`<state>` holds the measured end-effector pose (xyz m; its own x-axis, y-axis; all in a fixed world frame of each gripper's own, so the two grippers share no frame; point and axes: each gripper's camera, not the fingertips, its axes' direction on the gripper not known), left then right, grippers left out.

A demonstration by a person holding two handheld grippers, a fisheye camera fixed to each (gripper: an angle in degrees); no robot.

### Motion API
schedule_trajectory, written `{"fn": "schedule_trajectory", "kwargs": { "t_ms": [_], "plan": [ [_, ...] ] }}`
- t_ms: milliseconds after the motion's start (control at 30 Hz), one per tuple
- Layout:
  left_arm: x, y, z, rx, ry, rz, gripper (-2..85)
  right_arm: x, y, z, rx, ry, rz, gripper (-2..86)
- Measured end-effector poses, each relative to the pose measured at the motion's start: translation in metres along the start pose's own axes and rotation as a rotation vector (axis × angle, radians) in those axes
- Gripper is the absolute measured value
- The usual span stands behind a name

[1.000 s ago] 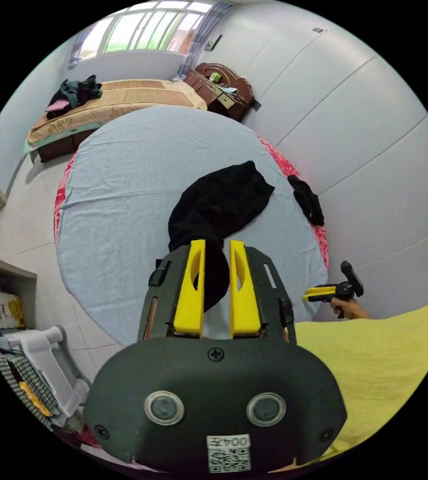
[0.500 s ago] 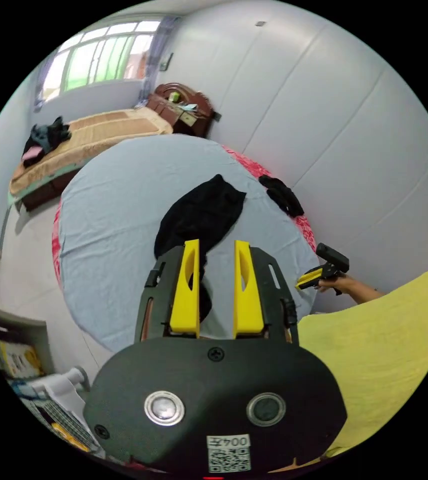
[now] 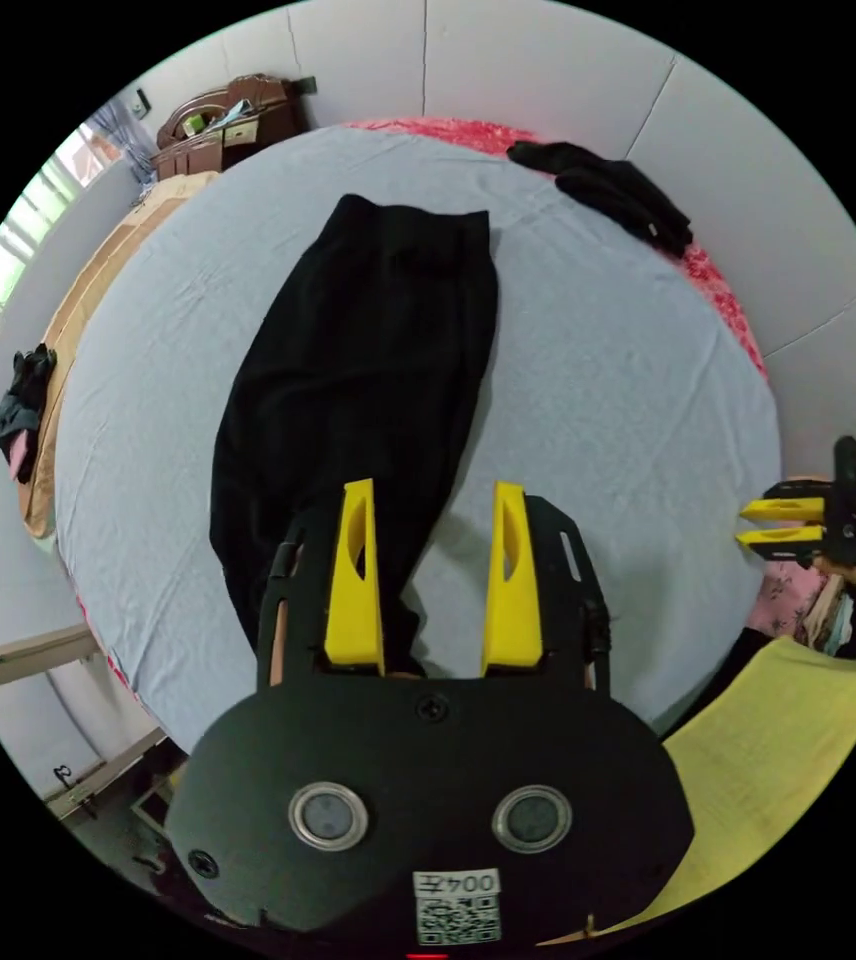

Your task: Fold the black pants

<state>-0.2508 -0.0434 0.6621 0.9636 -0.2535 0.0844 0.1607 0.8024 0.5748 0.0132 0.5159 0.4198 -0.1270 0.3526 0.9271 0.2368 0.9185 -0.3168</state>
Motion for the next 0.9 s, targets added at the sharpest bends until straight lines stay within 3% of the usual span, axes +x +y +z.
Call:
{"fn": "schedule_trajectory", "kwargs": {
  "t_ms": [100, 400, 533, 700, 900],
  "plan": [
    [0.008, -0.014, 0.009, -0.023, -0.072, 0.011, 3.4, 0.004, 0.002, 0.003, -0.003, -0.001, -0.001, 7.5],
    [-0.023, 0.014, -0.11, 0.249, -0.02, -0.117, 1.3, 0.032, 0.014, 0.011, 0.032, -0.071, 0.001, 5.3],
    [-0.029, 0.007, -0.093, 0.196, 0.074, -0.131, 4.7, 0.049, 0.018, 0.014, 0.029, -0.119, 0.001, 4.4],
    [0.027, -0.051, -0.046, 0.079, 0.009, 0.0, 10.0, 0.067, 0.022, 0.017, 0.027, -0.184, 0.028, 4.0],
    [0.036, -0.077, -0.021, -0.057, -0.107, 0.048, 4.6, 0.082, 0.032, 0.02, 0.052, -0.216, 0.066, 3.9]
  ]
}}
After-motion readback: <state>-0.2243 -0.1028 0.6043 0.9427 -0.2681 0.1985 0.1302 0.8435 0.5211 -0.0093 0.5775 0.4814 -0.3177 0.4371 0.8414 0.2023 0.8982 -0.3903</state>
